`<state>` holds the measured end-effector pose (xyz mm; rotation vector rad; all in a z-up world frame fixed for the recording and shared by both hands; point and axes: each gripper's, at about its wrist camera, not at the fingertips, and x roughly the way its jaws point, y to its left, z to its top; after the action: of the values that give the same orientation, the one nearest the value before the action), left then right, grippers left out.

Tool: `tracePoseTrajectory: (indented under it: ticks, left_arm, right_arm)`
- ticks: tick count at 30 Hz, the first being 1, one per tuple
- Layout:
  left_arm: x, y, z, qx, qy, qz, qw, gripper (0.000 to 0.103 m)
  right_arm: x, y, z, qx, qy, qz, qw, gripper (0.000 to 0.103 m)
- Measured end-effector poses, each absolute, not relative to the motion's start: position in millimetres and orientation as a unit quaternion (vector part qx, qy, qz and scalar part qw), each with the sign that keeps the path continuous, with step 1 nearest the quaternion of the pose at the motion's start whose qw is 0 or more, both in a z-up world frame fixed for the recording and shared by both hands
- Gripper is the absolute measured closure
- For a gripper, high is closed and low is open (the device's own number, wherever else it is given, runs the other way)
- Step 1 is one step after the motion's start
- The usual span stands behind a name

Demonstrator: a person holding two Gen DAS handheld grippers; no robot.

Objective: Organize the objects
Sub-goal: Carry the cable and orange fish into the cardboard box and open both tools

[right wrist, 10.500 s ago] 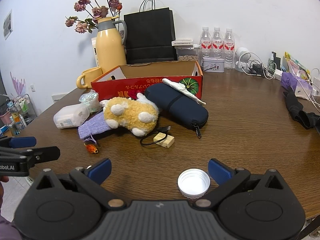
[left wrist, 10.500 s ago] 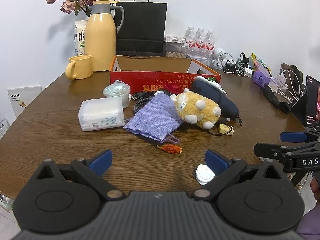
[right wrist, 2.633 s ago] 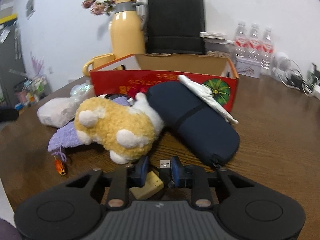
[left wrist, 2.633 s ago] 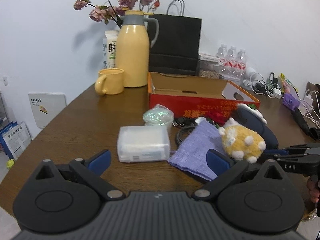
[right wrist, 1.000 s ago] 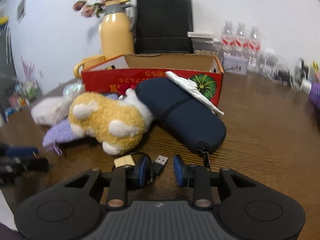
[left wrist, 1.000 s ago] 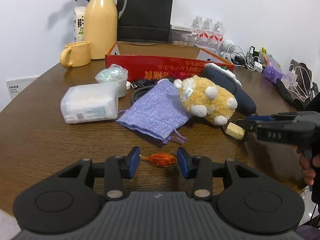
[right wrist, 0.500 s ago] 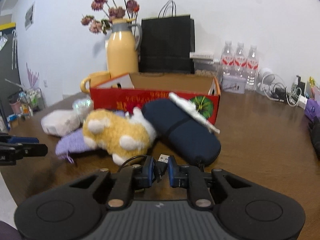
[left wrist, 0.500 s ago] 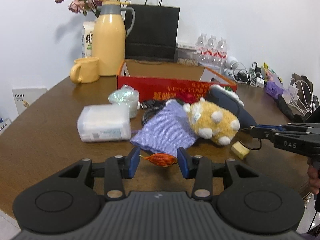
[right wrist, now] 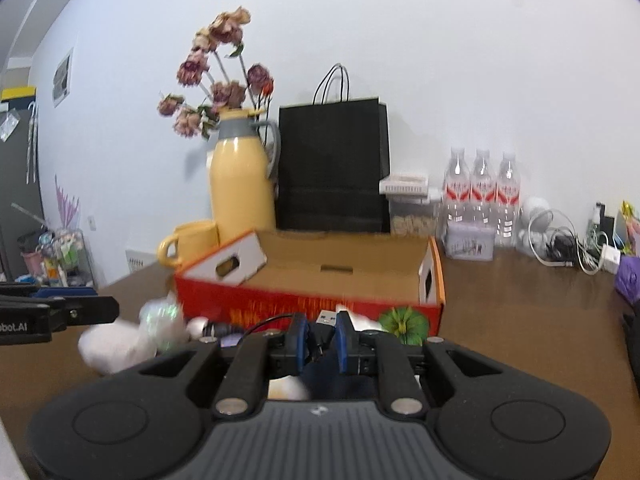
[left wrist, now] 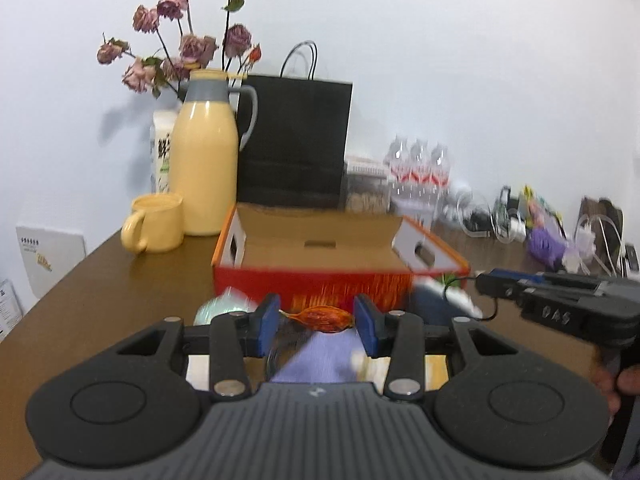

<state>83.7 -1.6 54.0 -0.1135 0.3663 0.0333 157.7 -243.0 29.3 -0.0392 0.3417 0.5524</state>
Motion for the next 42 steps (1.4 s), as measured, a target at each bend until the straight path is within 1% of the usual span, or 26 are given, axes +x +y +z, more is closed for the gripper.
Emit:
tracePoseTrajectory:
  ticks: [8, 12, 21, 26, 29, 34, 36, 37, 38, 39, 40, 41, 42]
  left_arm:
    - [153.6, -3.0, 72.2, -0.066, 0.157, 0.033, 0.985, 0.062]
    - [190.1, -1.7, 71.5, -0.075, 0.154, 0.050, 0.984, 0.062]
    - [264.9, 7.9, 49.4, -0.082, 0.189, 0.098, 0.974, 0.062]
    - [284.9, 15.6, 27.1, -0.079, 0.222, 0.106, 0.966, 0.062]
    - [281.4, 12.7, 24.4, -0.068, 0.217, 0.108, 0.968, 0.062]
    - [274.8, 9.6, 25.8, -0.062, 0.205, 0.102, 0.972, 0.061]
    - [271.1, 9.8, 27.2, -0.064, 0.196, 0.105, 0.973, 0.051]
    - [269.3, 9.9, 28.2, -0.065, 0.191, 0.106, 0.974, 0.035]
    - [267.0, 9.8, 29.5, -0.065, 0.185, 0.108, 0.975, 0.014]
    - [264.4, 9.7, 30.8, -0.066, 0.176, 0.113, 0.976, 0.004]
    - [262.1, 9.4, 32.0, -0.066, 0.165, 0.116, 0.977, 0.000]
    - [260.5, 9.7, 33.5, -0.067, 0.158, 0.118, 0.978, 0.000]
    - [259.9, 10.0, 34.8, -0.069, 0.159, 0.118, 0.978, 0.000]
  right_arm:
    - [209.8, -213.1, 43.8, -0.006, 0.150, 0.255, 0.955, 0.089]
    - [236.8, -195.6, 44.2, -0.008, 0.146, 0.243, 0.959, 0.089]
    - [301.0, -178.6, 31.2, 0.013, 0.169, 0.209, 0.963, 0.089]
    - [313.8, -176.8, 12.2, -0.011, 0.194, 0.199, 0.961, 0.089]
    - [317.1, -175.0, 6.6, -0.014, 0.207, 0.198, 0.958, 0.089]
    - [311.8, -173.5, 6.5, -0.021, 0.206, 0.198, 0.958, 0.088]
    - [309.1, -173.5, 7.1, -0.021, 0.206, 0.201, 0.957, 0.086]
    - [307.4, -173.7, 7.4, -0.022, 0.205, 0.202, 0.957, 0.085]
    - [306.1, -173.8, 7.8, -0.024, 0.204, 0.203, 0.957, 0.073]
    - [305.1, -174.1, 8.5, -0.024, 0.204, 0.204, 0.957, 0.063]
    - [303.9, -174.6, 9.2, -0.023, 0.202, 0.203, 0.958, 0.036]
    - [302.4, -174.7, 9.4, -0.023, 0.201, 0.203, 0.958, 0.010]
    - [301.2, -174.6, 9.5, -0.023, 0.198, 0.204, 0.958, 0.003]
